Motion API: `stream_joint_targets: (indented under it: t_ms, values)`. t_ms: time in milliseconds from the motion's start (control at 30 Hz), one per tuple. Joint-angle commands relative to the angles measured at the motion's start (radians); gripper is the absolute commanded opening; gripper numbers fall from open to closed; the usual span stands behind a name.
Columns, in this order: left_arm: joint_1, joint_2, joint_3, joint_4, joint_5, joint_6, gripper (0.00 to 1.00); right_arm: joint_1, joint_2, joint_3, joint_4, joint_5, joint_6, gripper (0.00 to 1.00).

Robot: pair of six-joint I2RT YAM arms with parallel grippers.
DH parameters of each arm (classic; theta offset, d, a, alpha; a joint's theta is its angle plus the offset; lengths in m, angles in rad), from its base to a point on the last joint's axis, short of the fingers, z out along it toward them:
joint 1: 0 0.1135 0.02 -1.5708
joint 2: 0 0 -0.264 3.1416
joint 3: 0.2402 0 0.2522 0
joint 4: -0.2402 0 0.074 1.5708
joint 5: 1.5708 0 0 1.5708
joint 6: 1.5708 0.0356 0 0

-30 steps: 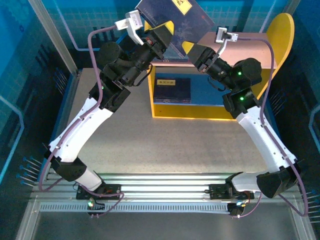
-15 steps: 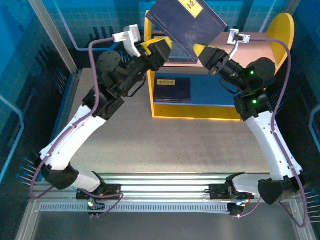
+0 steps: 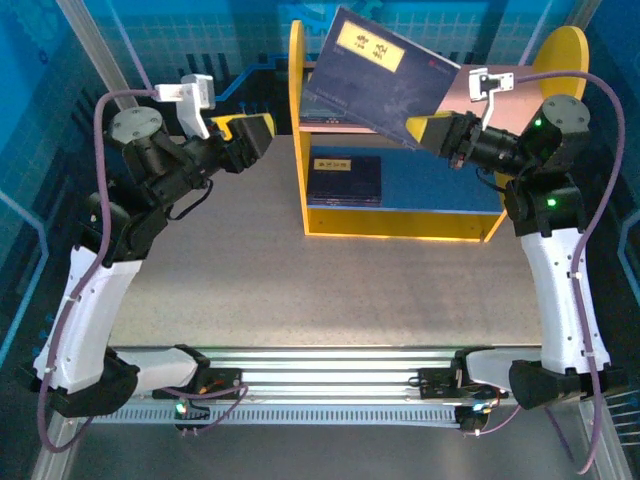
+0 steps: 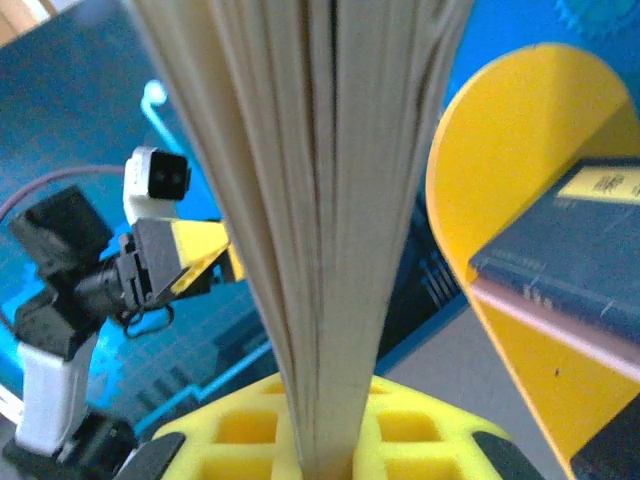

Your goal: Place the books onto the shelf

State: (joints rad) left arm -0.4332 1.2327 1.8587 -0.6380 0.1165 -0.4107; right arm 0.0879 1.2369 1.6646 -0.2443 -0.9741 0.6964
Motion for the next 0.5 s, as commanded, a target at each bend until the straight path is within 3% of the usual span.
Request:
stream_joint_targets:
  t_ms: [0,167,467]
  values:
    - [0.014,-0.014,-0.027,-0.093,0.196,0.025,0.65,-0.015,0.013,0.009,-0.1,-0.145,-0.101,0.13]
    - [0.016,-0.01,-0.076,-0.056,0.33,0.027,0.65,-0.015,0.018,-0.031,-0.135,-0.207,-0.152,0.13]
    - [0.016,-0.03,-0.133,0.006,0.424,0.028,0.65,0.025,0.033,-0.069,-0.187,-0.272,-0.221,0.13]
